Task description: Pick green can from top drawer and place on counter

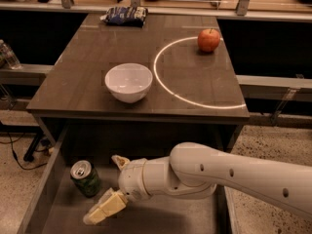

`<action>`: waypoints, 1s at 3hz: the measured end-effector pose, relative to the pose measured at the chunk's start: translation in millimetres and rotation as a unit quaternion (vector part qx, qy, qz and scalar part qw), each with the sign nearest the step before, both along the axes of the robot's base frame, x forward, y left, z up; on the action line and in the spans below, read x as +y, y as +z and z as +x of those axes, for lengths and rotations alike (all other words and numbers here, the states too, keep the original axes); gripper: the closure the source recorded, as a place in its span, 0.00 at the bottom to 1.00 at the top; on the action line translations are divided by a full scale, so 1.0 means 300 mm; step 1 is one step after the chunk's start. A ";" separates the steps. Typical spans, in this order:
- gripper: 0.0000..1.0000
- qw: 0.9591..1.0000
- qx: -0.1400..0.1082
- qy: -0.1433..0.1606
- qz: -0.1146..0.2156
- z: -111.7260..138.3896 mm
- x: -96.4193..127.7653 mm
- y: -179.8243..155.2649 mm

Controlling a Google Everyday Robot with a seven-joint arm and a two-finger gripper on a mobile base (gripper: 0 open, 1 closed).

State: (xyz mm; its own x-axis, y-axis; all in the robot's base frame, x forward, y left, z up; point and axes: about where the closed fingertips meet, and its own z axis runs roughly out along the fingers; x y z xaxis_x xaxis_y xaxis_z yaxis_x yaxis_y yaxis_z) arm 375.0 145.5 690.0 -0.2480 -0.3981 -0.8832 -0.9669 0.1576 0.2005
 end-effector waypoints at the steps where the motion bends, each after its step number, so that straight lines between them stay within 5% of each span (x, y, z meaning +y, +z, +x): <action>1: 0.00 0.999 -0.021 -0.024 0.022 0.086 0.027 -0.013; 3: 0.00 0.995 -0.071 -0.067 0.036 0.122 0.129 -0.035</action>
Offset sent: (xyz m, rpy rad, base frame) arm 0.0489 0.0345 -0.0033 0.0884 -0.1652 -0.1410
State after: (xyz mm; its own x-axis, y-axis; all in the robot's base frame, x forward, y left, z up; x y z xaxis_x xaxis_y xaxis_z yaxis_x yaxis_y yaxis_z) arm 411.7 184.2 679.6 -0.1659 -0.3043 -0.9380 -0.9574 0.2775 0.0793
